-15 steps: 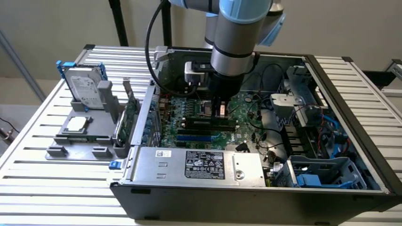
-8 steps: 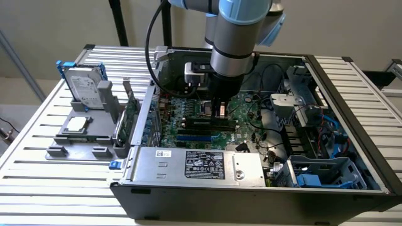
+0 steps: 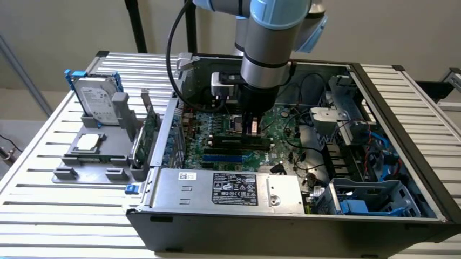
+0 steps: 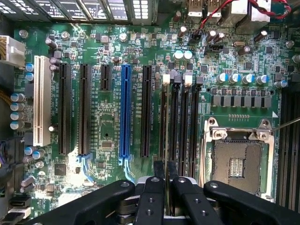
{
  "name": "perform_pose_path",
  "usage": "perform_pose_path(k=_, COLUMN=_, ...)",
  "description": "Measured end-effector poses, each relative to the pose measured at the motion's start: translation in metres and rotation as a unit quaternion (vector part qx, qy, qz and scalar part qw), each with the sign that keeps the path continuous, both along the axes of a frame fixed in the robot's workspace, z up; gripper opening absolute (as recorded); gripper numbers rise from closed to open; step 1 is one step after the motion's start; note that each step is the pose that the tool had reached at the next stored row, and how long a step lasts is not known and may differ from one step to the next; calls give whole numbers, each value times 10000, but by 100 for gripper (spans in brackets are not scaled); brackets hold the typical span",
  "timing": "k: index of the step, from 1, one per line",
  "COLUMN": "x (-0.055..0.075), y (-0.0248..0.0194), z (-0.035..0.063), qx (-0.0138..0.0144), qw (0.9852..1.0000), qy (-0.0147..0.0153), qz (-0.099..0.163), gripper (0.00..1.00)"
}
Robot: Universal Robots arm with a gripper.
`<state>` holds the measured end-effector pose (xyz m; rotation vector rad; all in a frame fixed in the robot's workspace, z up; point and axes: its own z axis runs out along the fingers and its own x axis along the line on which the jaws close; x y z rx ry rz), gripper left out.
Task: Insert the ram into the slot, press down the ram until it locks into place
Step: 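Insert the ram into the slot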
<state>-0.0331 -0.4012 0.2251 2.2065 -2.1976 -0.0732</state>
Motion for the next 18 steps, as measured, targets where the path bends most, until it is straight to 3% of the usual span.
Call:
perform_pose_path(k=13, x=-9, y=7, z=-40, qx=0, qw=10000, qy=-4, qz=-2, gripper=15)
perform_pose_path(k=14, x=-9, y=6, z=-32, qx=0, qw=10000, qy=-4, qz=-1, gripper=15)
perform_pose_path(k=15, x=-8, y=7, z=-8, qx=2, qw=10000, qy=-5, qz=-1, gripper=22)
perform_pose_path(k=18, x=-8, y=6, z=97, qx=1, qw=10000, qy=-4, qz=0, gripper=22)
